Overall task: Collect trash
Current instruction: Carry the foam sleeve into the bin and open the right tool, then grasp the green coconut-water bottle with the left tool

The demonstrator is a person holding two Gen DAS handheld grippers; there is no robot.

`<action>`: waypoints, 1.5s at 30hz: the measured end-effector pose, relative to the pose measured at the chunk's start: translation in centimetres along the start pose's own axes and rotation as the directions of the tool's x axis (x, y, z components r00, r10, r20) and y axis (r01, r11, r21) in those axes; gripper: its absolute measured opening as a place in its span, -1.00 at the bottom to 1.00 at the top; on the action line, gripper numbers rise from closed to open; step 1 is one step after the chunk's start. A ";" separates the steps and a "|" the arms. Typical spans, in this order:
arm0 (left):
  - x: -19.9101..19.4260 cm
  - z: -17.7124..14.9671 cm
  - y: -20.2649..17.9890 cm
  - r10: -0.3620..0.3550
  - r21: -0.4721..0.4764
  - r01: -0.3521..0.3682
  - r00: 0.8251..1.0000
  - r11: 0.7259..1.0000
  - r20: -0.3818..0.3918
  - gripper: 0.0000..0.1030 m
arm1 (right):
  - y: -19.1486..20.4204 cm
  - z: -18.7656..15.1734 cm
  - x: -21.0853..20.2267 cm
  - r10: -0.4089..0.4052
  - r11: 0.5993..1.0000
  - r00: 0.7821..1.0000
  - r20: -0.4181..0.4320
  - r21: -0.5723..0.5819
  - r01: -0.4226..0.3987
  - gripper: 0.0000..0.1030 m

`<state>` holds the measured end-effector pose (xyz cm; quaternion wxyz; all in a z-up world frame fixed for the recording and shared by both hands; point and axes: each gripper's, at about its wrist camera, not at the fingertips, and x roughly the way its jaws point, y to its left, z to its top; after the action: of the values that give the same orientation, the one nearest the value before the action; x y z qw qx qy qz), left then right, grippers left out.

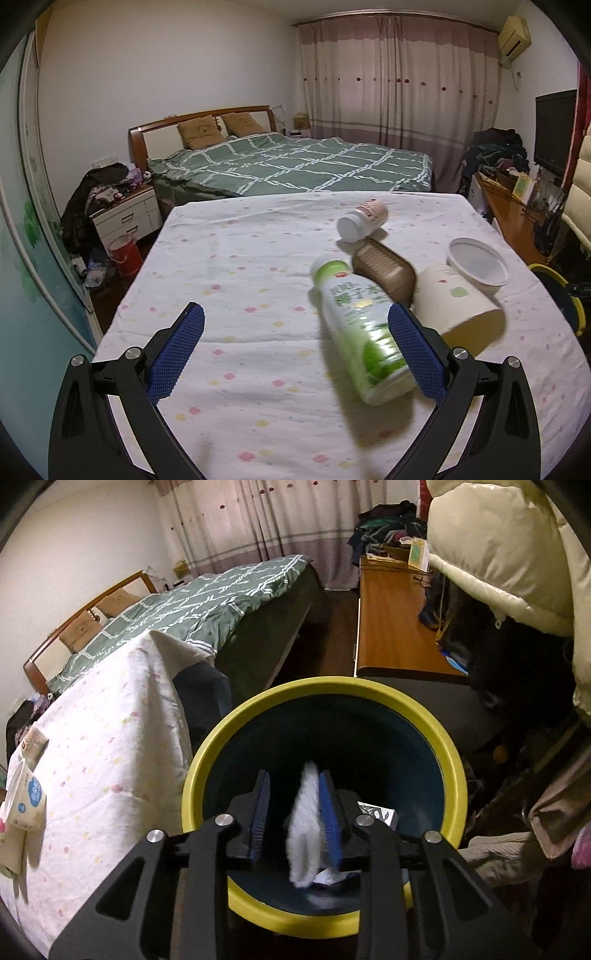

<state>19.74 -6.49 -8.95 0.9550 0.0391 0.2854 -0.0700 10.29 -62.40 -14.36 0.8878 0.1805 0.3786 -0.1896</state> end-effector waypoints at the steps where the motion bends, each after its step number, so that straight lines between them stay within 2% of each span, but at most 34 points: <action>1: -0.2 0.0 -0.3 -0.010 0.001 0.010 1.000 1.000 -0.001 0.90 | 0.1 -0.1 -0.3 -0.004 1.000 1.000 0.004 -0.001 0.004 -0.48; 9: -0.5 -0.8 -3.4 -0.091 0.035 0.093 0.994 0.995 -0.061 0.90 | 0.3 -0.3 -1.4 0.015 1.000 1.000 0.019 -0.007 -0.015 -0.48; 12: -0.1 -1.6 -4.8 -0.086 0.066 0.094 0.991 0.993 -0.102 0.90 | 0.6 -0.4 -1.7 0.030 0.999 0.999 0.019 -0.012 -0.030 -0.48; 15: 0.7 -1.9 -5.1 -0.082 0.056 0.091 0.987 0.994 -0.139 0.90 | 0.9 -0.5 -2.1 0.044 0.999 0.999 0.022 -0.018 -0.044 -0.48; 19: 1.6 -2.1 -5.1 -0.068 0.045 0.077 0.983 0.996 -0.172 0.86 | 1.0 -0.6 -2.4 0.057 0.998 0.998 0.022 -0.019 -0.057 -0.48; 21: 2.3 -2.2 -5.0 -0.065 0.044 0.074 0.980 0.996 -0.188 0.77 | 1.1 -0.7 -2.4 0.063 0.998 0.998 0.022 -0.021 -0.063 -0.48; 23: 2.7 -2.3 -4.8 -0.065 0.039 0.074 0.977 0.996 -0.202 0.59 | 1.3 -0.8 -2.5 0.068 0.997 0.997 0.021 -0.024 -0.067 -0.48; 26: 3.3 -2.6 -4.1 -0.074 0.021 0.080 0.973 0.997 -0.219 0.51 | 1.6 -0.9 -2.4 0.074 0.997 0.997 0.016 -0.028 -0.074 -0.48; 35: 4.3 -2.3 -1.1 -0.014 0.003 0.015 0.976 1.000 -0.218 0.52 | 2.3 -1.1 -2.1 0.090 0.995 0.996 0.000 -0.038 -0.090 -0.47; 40: 5.8 -2.3 -0.5 -0.074 -0.051 0.063 0.965 0.997 -0.250 0.51 | 3.4 -1.4 -2.0 0.105 0.993 0.994 -0.011 -0.056 -0.106 -0.47; 42: 6.2 -2.4 -0.3 -0.088 -0.063 0.074 0.962 0.995 -0.258 0.39 | 3.7 -1.4 -2.0 0.112 0.992 0.994 -0.014 -0.063 -0.112 -0.47; 44: 6.4 -2.4 -0.3 -0.100 -0.065 0.086 0.960 0.994 -0.262 0.08 | 3.7 -1.5 -2.0 0.115 0.991 0.993 -0.015 -0.065 -0.115 -0.47; 45: 6.4 -2.4 -0.5 -0.102 -0.057 0.090 0.960 0.994 -0.259 0.03 | 3.8 -1.5 -2.1 0.118 0.991 0.993 -0.015 -0.066 -0.118 -0.47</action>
<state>23.66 -7.39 -14.45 0.9051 0.0130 0.4120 -0.1040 9.87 -58.03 -13.10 0.9010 0.1736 0.3781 -0.1230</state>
